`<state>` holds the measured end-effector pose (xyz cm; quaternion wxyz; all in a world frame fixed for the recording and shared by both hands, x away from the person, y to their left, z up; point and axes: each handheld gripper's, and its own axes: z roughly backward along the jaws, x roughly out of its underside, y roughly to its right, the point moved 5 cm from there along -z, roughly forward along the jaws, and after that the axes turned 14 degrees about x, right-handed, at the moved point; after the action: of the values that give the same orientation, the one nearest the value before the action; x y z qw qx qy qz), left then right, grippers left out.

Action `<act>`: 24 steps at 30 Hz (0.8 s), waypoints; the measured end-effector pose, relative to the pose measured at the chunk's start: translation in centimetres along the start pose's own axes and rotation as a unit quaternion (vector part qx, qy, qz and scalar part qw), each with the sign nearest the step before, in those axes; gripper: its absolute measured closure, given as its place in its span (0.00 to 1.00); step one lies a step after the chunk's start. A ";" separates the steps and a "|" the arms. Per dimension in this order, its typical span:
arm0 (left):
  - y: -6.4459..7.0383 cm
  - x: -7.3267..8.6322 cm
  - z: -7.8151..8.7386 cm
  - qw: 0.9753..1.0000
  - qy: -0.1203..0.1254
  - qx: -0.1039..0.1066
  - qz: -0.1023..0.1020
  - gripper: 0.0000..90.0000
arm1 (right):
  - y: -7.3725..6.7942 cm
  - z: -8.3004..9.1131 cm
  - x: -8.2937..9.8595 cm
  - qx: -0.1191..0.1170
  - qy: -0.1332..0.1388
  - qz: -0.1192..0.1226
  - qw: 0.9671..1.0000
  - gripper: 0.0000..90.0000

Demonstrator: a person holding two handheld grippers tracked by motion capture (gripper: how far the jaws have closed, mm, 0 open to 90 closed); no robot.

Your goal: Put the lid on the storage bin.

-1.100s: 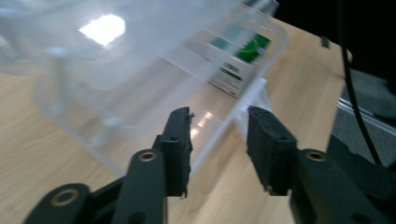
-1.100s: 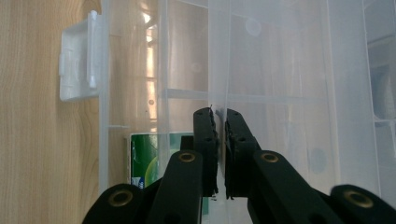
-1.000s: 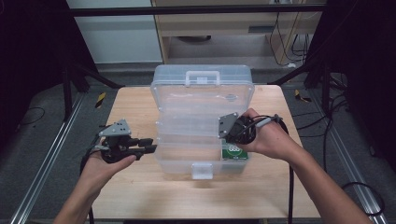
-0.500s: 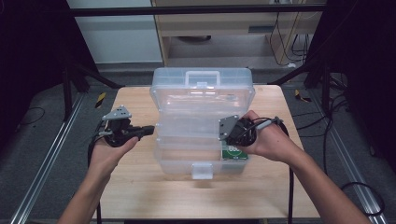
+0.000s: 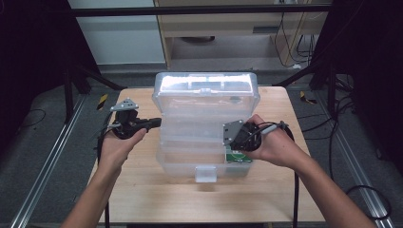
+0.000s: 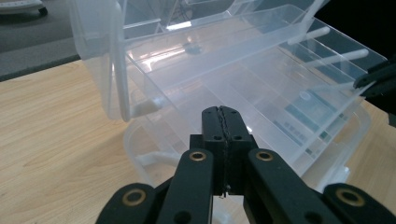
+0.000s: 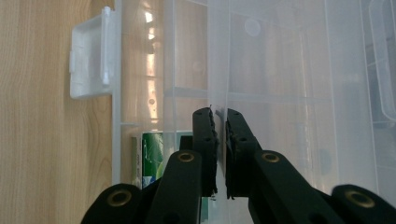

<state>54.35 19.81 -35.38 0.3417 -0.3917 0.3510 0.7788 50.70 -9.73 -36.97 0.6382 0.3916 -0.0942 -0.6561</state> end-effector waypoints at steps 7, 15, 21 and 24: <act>-0.5 -0.3 0.0 1.000 0.016 0.000 0.012 1.00 | -0.4 0.0 -0.1 0.000 -0.004 0.005 1.000 0.94; -0.3 -0.3 0.5 0.999 0.036 0.005 0.022 1.00 | -1.2 0.0 0.1 0.002 -0.005 0.010 1.000 0.95; 0.0 0.1 0.7 0.999 0.032 0.009 0.019 1.00 | -1.9 -0.1 0.4 -0.003 -0.001 0.000 1.000 0.95; 0.1 0.5 0.7 0.999 0.029 0.015 0.022 1.00 | -2.3 -0.3 0.5 -0.008 0.001 -0.008 1.000 0.94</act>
<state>53.84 20.46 -35.45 0.3195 -0.4014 0.3809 0.7692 49.16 -9.70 -38.78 0.6365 0.3877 -0.0854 -0.6613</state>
